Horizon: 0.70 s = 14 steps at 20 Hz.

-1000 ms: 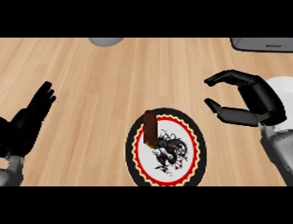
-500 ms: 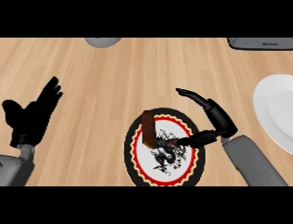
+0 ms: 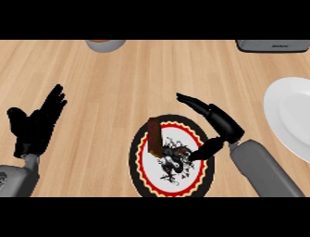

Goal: Pick the sweet potato from the plate and place it in the plate

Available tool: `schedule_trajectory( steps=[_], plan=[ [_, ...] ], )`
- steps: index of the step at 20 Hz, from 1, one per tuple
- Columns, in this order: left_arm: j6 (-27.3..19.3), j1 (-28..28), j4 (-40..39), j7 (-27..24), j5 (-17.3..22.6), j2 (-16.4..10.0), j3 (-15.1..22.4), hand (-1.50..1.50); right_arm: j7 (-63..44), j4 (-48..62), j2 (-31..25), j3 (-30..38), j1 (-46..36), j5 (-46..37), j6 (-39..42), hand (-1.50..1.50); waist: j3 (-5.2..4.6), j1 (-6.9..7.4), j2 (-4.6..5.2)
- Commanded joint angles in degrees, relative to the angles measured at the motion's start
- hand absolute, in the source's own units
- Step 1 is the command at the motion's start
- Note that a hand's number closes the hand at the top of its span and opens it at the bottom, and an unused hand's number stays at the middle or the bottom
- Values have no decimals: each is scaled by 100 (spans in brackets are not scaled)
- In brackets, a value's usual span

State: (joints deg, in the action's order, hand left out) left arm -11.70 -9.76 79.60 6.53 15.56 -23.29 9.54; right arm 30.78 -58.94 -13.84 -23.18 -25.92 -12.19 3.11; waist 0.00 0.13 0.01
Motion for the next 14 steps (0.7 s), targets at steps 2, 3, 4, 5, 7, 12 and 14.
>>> schedule_trajectory(
  steps=[2,3,4,5,7,12,14],
  plan=[
    [175,72,119,98,-75,-72,-158,0,-1016,-199,92,-169,-333,-426,319,-150,-1,13,-9],
    [292,151,75,-40,53,-63,-258,0,-940,78,144,-286,-385,-583,340,-150,-1,35,-2],
    [113,-326,-112,261,-72,-18,-261,0,-1302,-242,110,-398,-351,-640,476,-150,-2,-23,-7],
    [248,-222,-377,-67,-138,10,-261,0,-1477,-203,244,-476,-460,-793,434,-150,-4,-17,-1],
    [124,-202,-111,134,-191,176,-206,0,-1392,-65,165,-413,-514,-1109,286,-150,0,3,1],
    [256,167,-232,-364,-366,303,-247,0,-2269,-448,228,-551,-589,-1562,562,-150,-3,-3,-6],
    [477,-157,-622,-350,-310,204,-471,0,-2059,102,517,-697,-600,-1941,332,-150,-1,9,10]
  ],
)
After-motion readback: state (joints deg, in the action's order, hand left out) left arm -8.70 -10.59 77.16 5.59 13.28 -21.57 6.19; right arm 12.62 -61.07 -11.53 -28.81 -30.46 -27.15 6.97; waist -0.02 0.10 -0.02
